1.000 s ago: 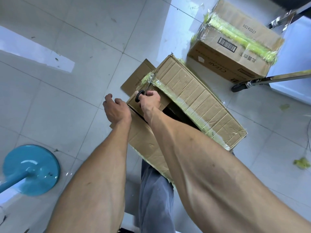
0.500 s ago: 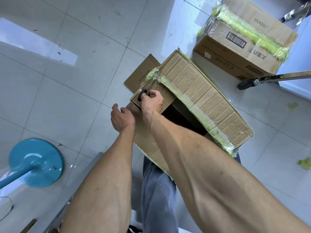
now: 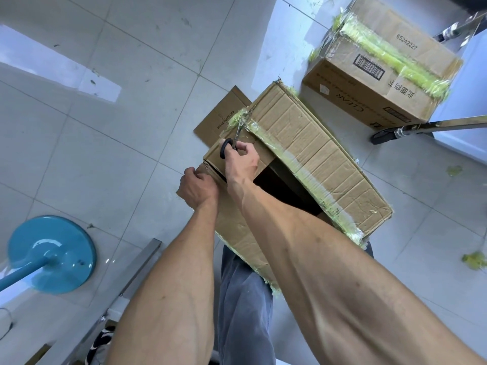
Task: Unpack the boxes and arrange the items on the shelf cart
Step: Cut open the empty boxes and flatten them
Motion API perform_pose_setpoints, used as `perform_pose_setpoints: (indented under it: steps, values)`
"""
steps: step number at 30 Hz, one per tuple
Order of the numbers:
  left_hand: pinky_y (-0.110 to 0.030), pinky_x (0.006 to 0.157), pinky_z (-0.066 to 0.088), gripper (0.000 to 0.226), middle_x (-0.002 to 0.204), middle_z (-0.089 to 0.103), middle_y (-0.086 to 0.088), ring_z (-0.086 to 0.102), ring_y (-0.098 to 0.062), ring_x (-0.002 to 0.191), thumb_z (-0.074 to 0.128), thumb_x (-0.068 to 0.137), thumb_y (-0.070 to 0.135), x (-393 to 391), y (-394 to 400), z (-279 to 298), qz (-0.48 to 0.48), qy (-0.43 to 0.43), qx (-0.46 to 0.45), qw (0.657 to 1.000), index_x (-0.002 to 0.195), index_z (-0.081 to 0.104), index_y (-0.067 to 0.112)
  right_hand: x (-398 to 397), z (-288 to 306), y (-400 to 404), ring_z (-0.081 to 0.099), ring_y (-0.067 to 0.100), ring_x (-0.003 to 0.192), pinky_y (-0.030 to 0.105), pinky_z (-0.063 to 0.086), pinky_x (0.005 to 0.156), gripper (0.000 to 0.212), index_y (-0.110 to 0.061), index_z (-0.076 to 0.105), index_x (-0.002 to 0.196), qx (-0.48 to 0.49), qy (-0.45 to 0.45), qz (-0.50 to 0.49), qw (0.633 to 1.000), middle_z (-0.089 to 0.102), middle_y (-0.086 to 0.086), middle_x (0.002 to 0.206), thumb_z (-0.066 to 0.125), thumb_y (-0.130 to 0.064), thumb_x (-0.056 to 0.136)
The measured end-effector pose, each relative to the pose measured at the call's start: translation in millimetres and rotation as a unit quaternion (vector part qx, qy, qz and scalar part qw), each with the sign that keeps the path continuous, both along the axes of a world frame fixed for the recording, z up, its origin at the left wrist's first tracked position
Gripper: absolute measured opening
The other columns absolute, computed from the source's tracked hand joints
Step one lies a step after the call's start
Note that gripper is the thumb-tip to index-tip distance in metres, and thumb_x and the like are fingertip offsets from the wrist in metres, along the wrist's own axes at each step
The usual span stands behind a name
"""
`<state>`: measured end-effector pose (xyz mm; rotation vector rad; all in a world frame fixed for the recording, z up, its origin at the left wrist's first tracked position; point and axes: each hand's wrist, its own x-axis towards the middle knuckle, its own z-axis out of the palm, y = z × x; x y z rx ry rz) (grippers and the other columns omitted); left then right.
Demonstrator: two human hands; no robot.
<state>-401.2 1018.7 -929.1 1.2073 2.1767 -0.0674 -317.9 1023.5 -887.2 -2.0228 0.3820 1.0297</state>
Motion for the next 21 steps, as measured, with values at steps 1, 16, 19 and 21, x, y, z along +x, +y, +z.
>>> perform_pose_setpoints:
  steps: [1,16,19,21]
  values:
    - [-0.038,0.096,0.039,0.043,0.133,0.057,-0.013,0.048,-0.036,0.123,0.037,0.093,0.009,-1,1,0,0.000,0.001,-0.003,1.000,0.132,0.056,0.012,-4,0,1,0.053,0.000,0.067,0.019,0.039,0.058,0.023,-0.020,0.066,0.088,0.003,0.003,0.000,1.000,0.058,-0.015,0.075,0.077,-0.035,0.075]
    - [-0.039,0.090,0.044,0.041,0.129,0.060,-0.015,0.050,-0.035,0.122,0.038,0.093,0.005,-10,2,8,-0.026,-0.041,-0.024,0.999,0.131,0.054,0.006,-25,1,13,0.065,0.019,0.087,0.031,0.053,0.085,0.031,-0.015,0.070,0.103,-0.011,-0.007,-0.049,0.999,0.061,-0.009,0.078,0.078,-0.031,0.078]
    - [-0.038,0.090,0.044,0.042,0.128,0.061,-0.015,0.052,-0.035,0.120,0.038,0.091,0.004,-11,1,6,-0.014,-0.047,-0.011,0.999,0.129,0.056,0.006,-22,1,16,0.060,0.013,0.082,0.023,0.046,0.073,0.037,-0.016,0.070,0.106,-0.007,0.000,-0.073,0.997,0.053,-0.017,0.075,0.079,-0.036,0.076]
    - [-0.039,0.090,0.045,0.042,0.127,0.062,-0.014,0.053,-0.035,0.119,0.039,0.090,0.005,-10,0,7,-0.021,-0.055,0.000,0.998,0.127,0.058,0.007,-17,-1,20,0.058,0.010,0.078,0.018,0.040,0.068,0.038,-0.017,0.071,0.106,-0.010,0.003,-0.079,0.997,0.056,-0.015,0.077,0.080,-0.037,0.075]
